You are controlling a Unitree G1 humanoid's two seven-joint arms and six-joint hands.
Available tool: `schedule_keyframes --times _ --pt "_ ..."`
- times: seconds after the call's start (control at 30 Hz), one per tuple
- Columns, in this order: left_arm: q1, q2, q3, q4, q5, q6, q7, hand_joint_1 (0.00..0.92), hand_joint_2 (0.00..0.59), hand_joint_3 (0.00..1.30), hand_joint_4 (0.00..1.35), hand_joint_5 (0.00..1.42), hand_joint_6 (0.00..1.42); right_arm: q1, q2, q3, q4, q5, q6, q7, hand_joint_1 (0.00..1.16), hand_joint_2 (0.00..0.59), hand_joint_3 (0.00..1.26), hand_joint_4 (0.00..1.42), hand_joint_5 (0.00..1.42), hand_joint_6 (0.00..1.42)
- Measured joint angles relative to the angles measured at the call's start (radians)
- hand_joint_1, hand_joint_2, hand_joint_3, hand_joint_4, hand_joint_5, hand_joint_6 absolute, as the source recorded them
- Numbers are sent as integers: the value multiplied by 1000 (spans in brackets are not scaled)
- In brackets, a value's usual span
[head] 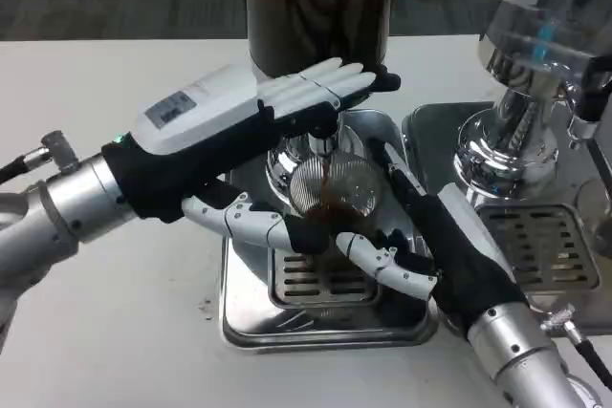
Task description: Grasp the cup under the faucet to collect the drink, then remove the cup.
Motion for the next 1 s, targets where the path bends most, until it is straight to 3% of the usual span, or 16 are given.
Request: schedule_keyframes --times 0.73,0.77,0.83,0.87,1.0 --pt "0 0 0 6 -1 -4 3 0 79 78 0 0 103 0 0 0 22 29 -6 0 595 350 0 0 0 0" --pt "0 0 0 6 -1 -4 3 0 79 78 0 0 103 0 0 0 22 29 -6 0 594 338 0 0 0 0" --pt "0 0 0 6 -1 -4 3 0 79 78 0 0 103 0 0 0 23 32 -6 0 572 219 0 0 0 0" --pt "0 0 0 6 -1 -4 3 0 79 78 0 0 103 -1 0 0 23 32 -6 0 561 198 0 0 0 0" --pt "0 0 0 7 -4 -4 3 0 80 58 0 0 103 -1 2 -1 23 32 -6 0 556 192 0 0 0 0"
